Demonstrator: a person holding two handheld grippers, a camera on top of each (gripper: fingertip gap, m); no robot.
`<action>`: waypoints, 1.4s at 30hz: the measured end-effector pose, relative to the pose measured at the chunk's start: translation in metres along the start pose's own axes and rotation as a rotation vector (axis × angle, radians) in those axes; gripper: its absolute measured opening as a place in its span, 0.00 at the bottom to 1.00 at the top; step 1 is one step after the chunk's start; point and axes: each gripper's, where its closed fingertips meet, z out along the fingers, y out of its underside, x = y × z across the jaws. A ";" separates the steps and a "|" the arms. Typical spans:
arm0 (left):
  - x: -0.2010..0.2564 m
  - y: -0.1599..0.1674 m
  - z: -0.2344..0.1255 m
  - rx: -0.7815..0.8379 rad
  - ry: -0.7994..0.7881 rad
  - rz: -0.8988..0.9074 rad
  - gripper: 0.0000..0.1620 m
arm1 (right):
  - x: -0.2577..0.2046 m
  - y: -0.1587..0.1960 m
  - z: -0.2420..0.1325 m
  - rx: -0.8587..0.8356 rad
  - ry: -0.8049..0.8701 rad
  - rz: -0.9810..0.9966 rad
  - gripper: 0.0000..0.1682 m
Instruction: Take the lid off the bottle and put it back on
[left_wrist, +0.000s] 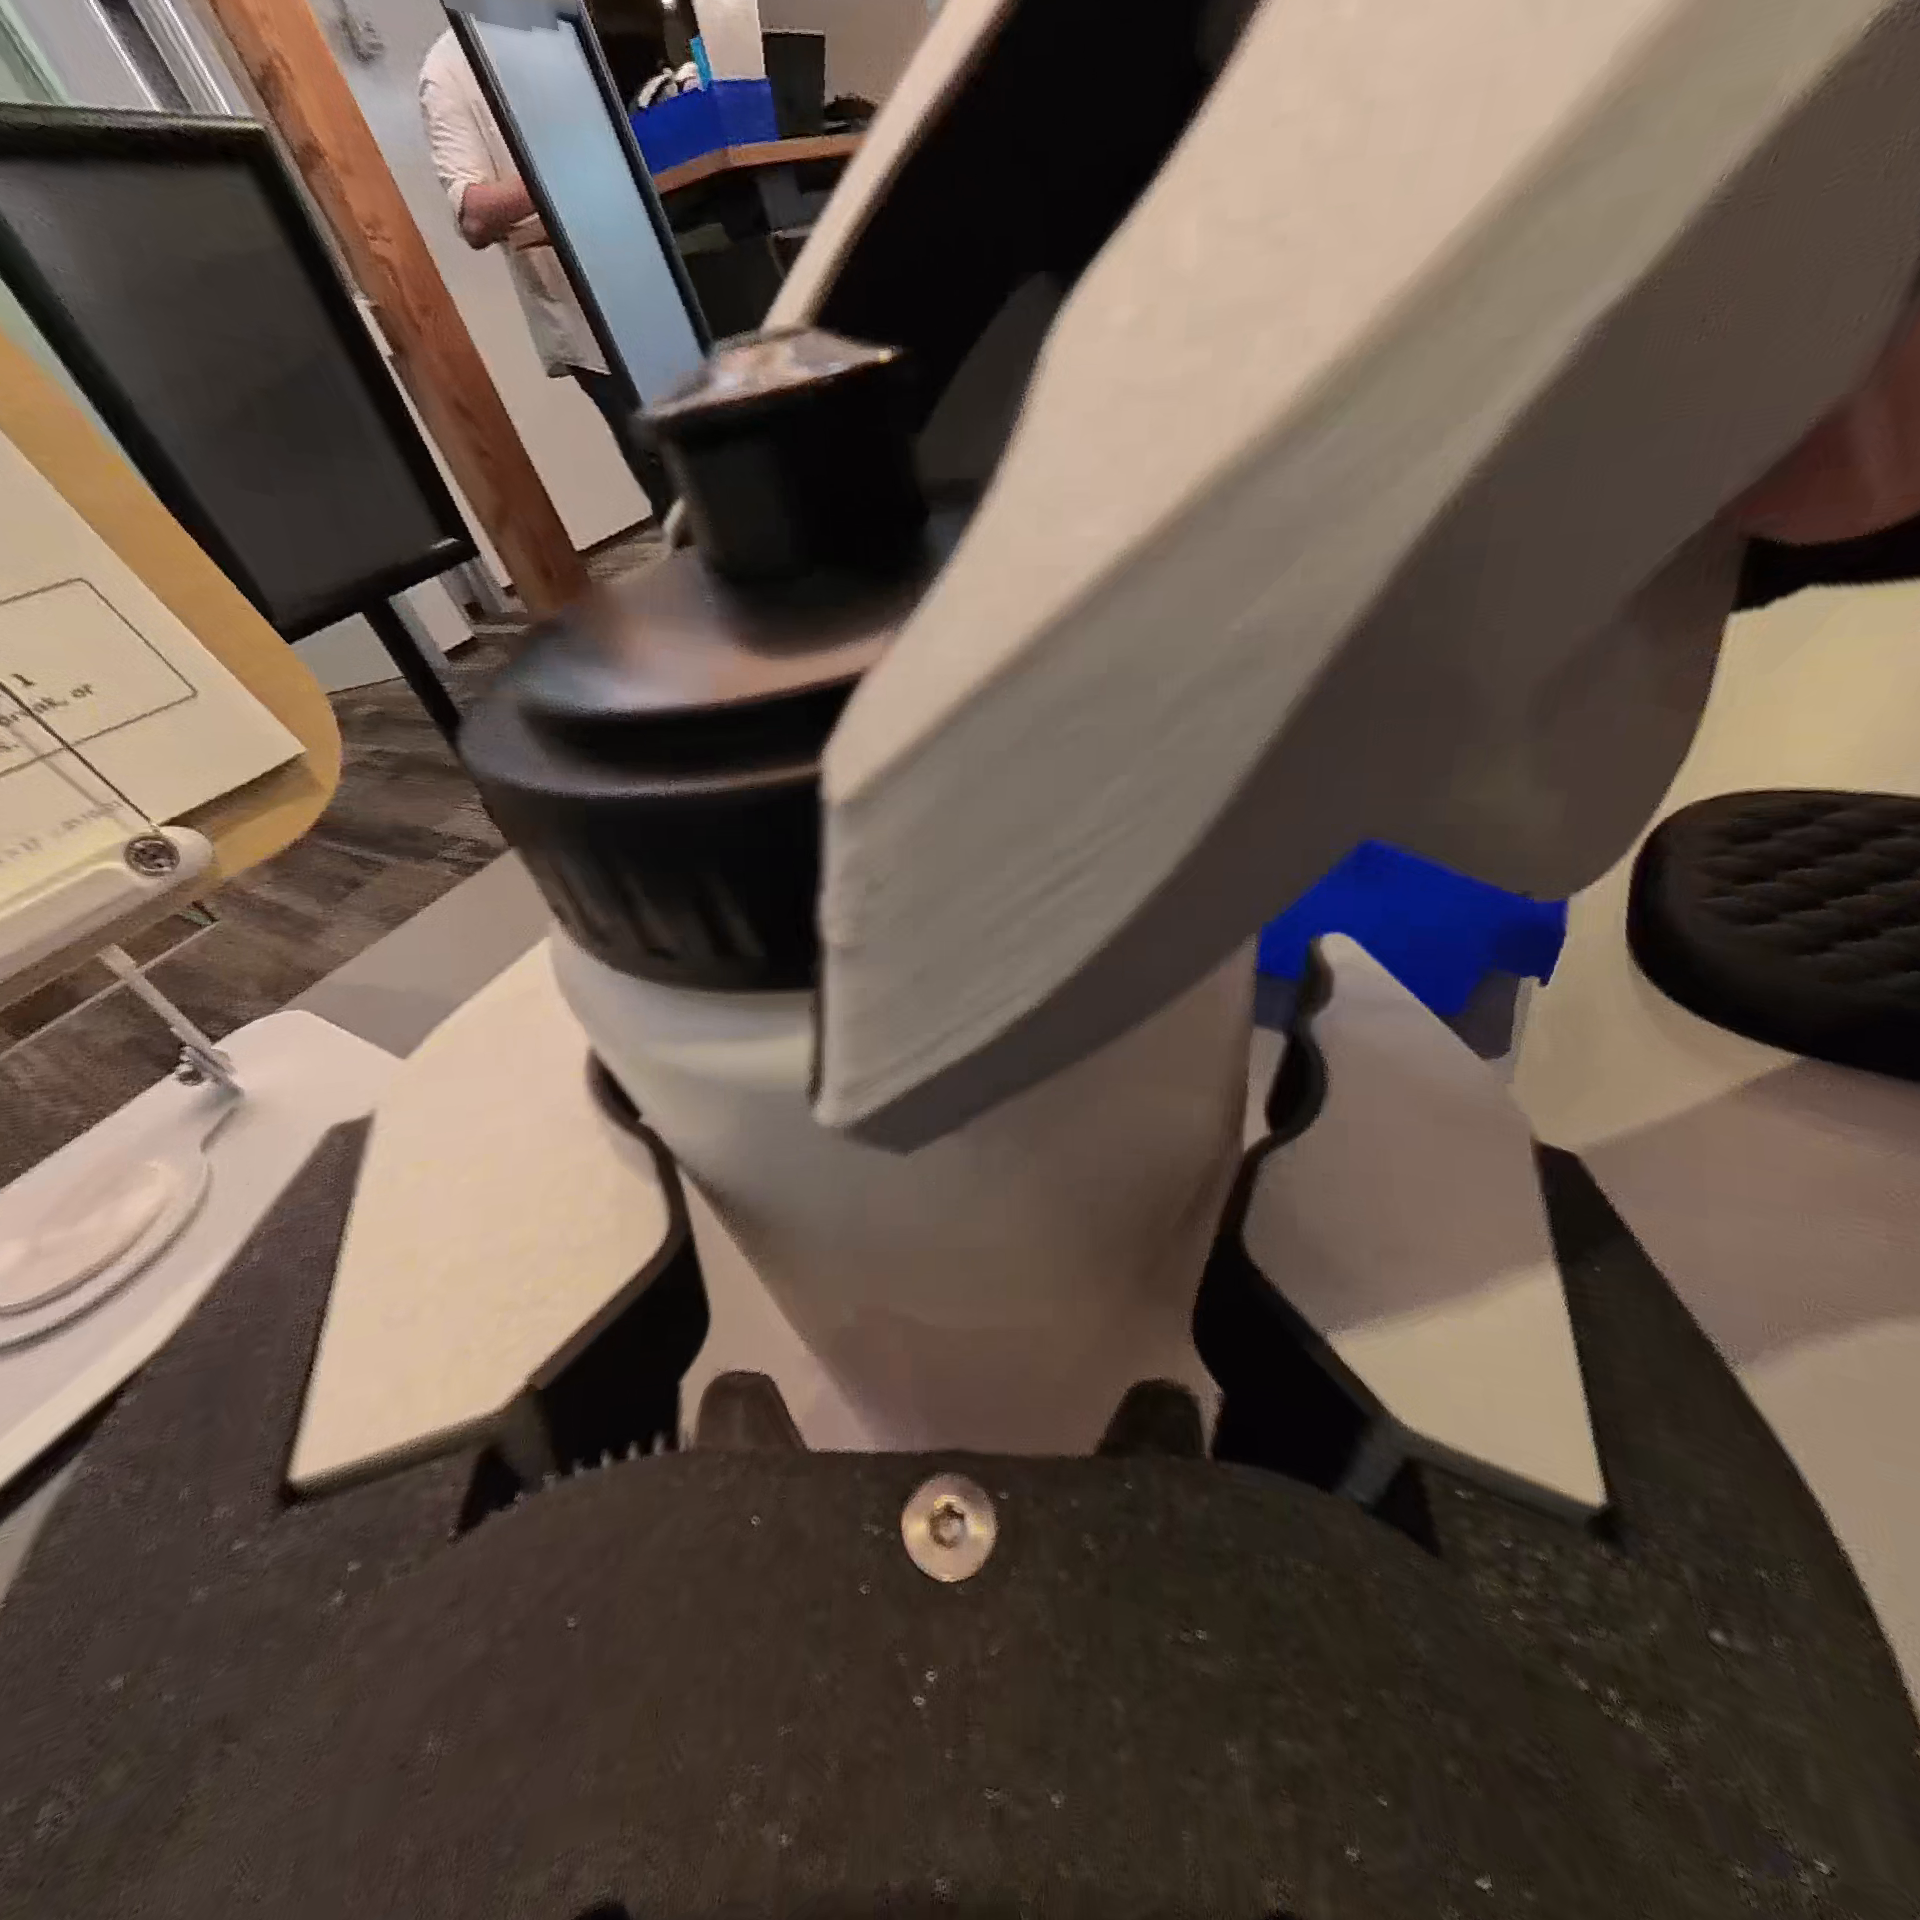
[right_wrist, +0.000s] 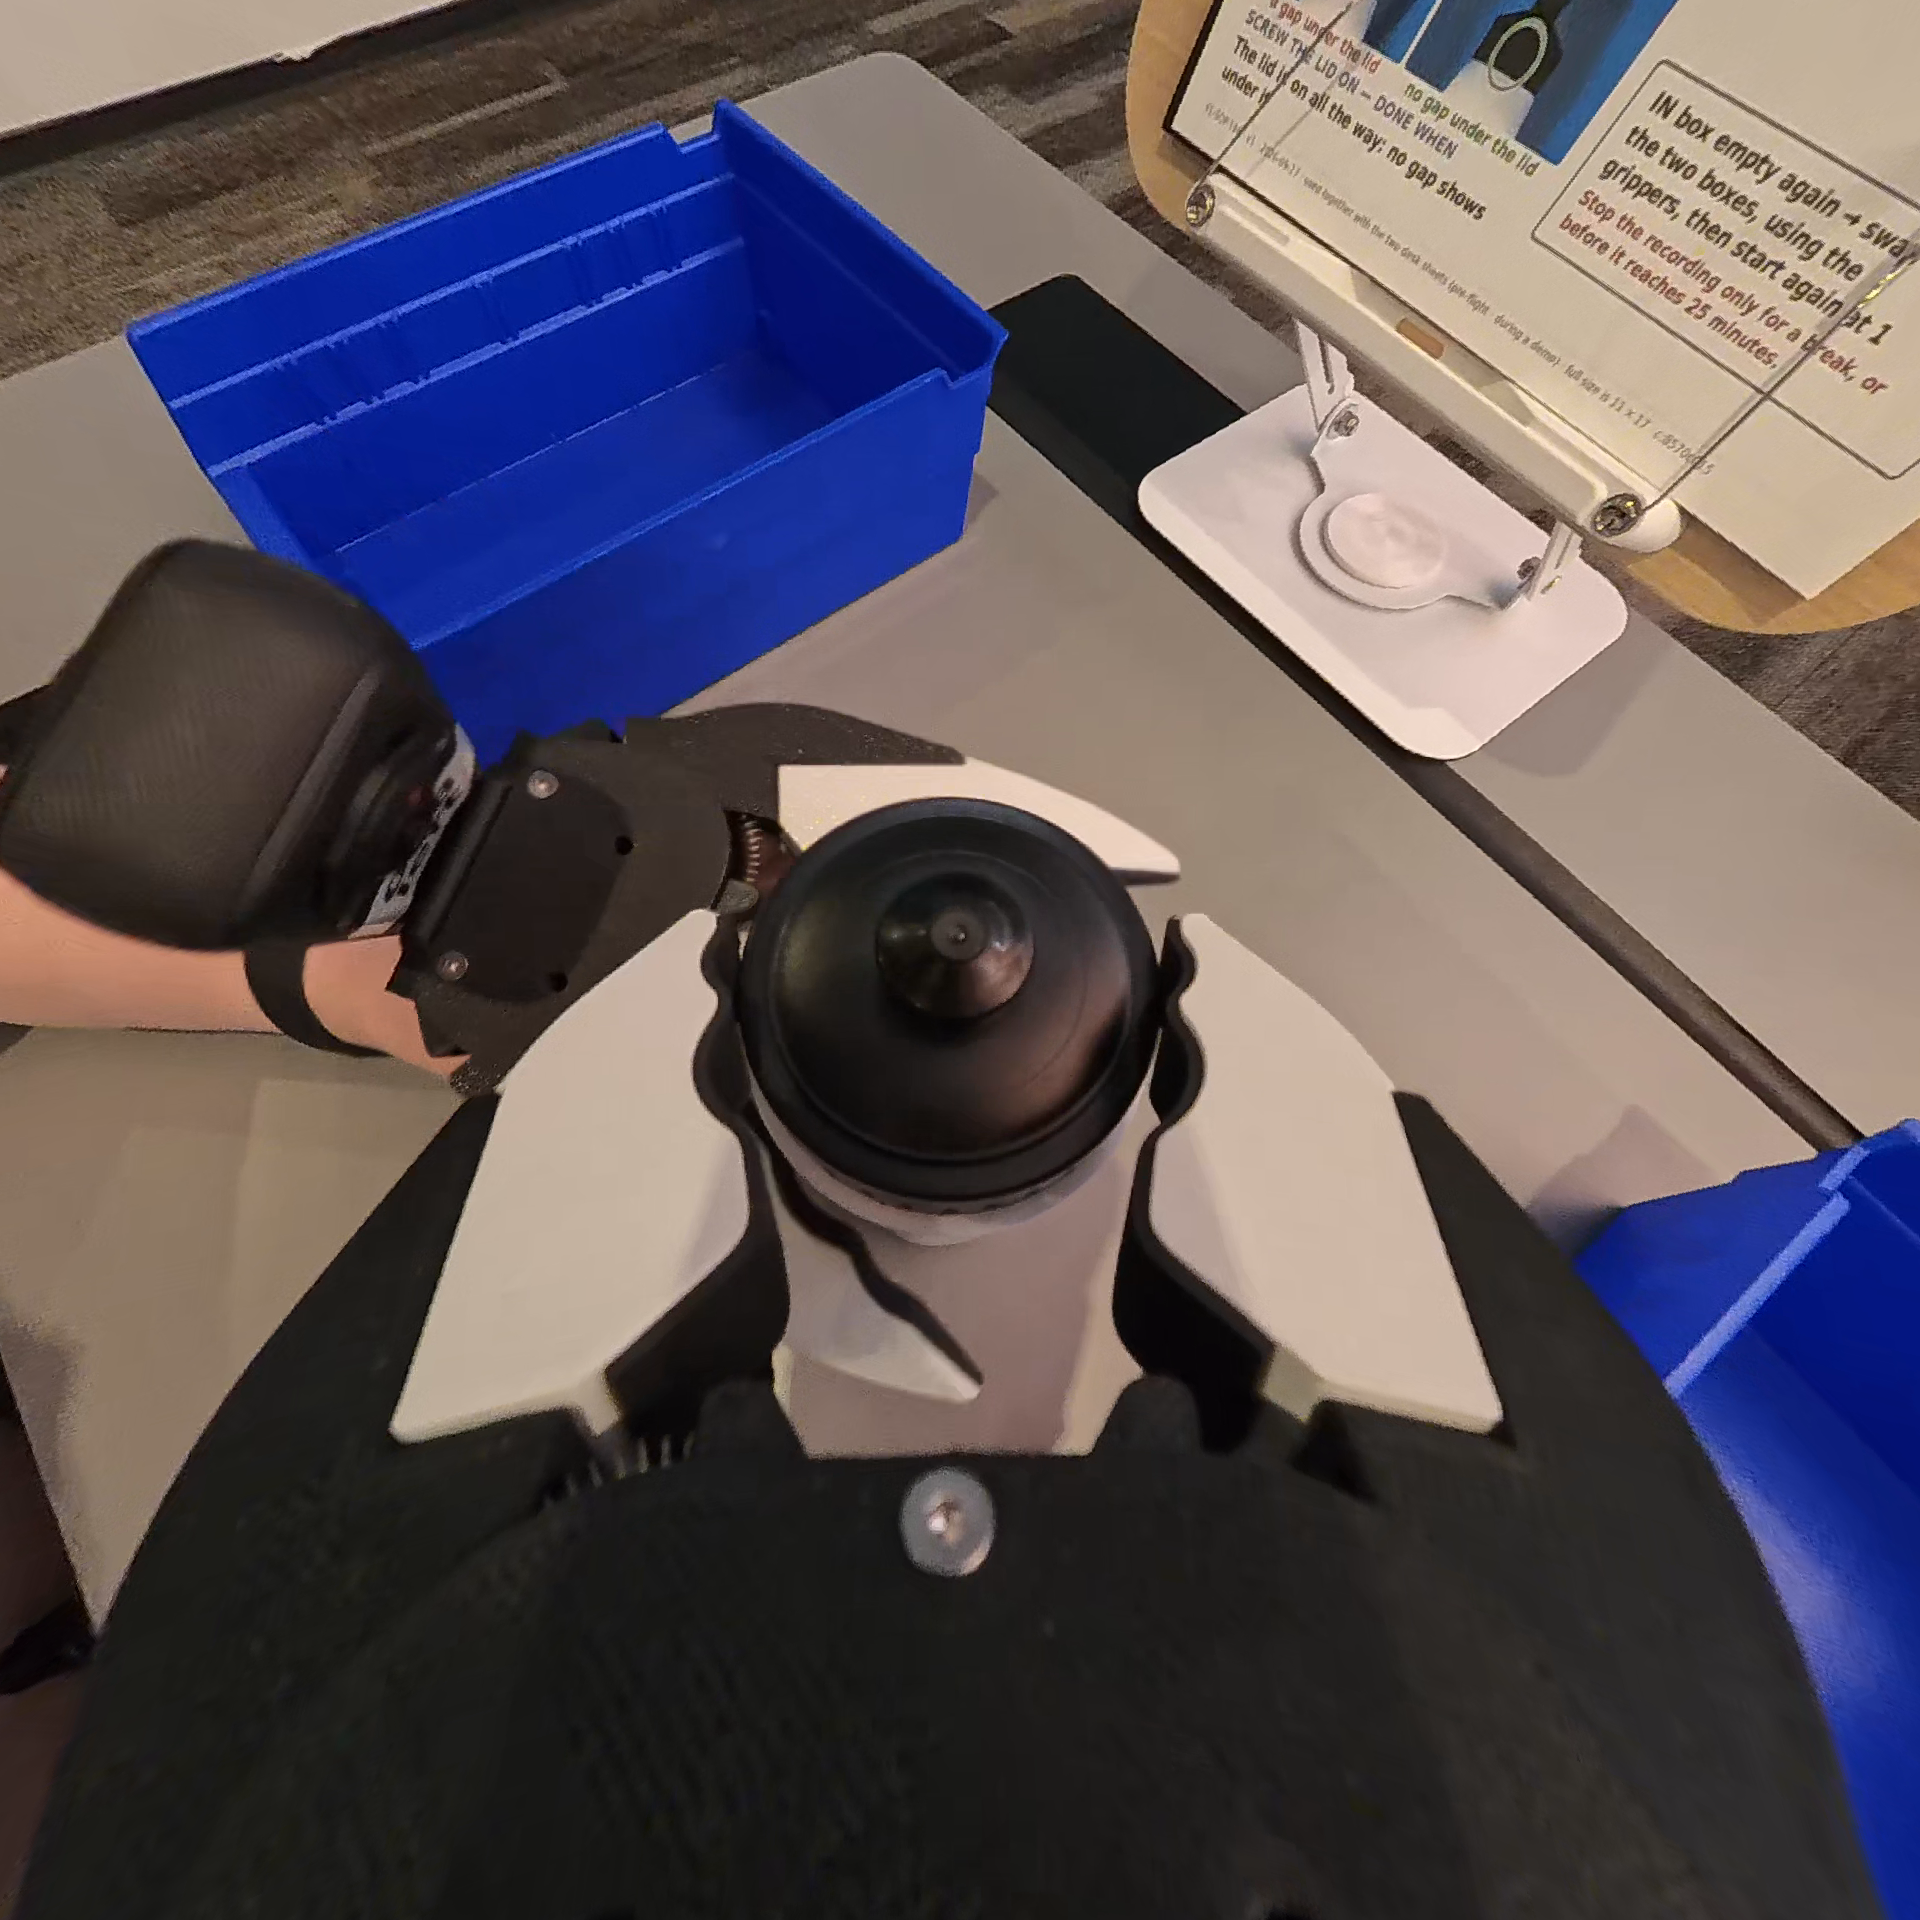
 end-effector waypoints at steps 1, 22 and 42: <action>0.000 -0.002 0.000 0.024 0.020 -0.029 0.68 | 0.002 0.000 0.000 -0.001 0.004 0.005 0.47; 0.005 0.002 0.003 -0.044 -0.015 -0.104 0.66 | 0.003 0.015 -0.023 -0.742 0.130 0.125 0.43; 0.020 -0.005 0.028 0.006 0.136 -0.051 0.65 | 0.024 0.027 -0.038 -0.813 0.142 0.148 0.42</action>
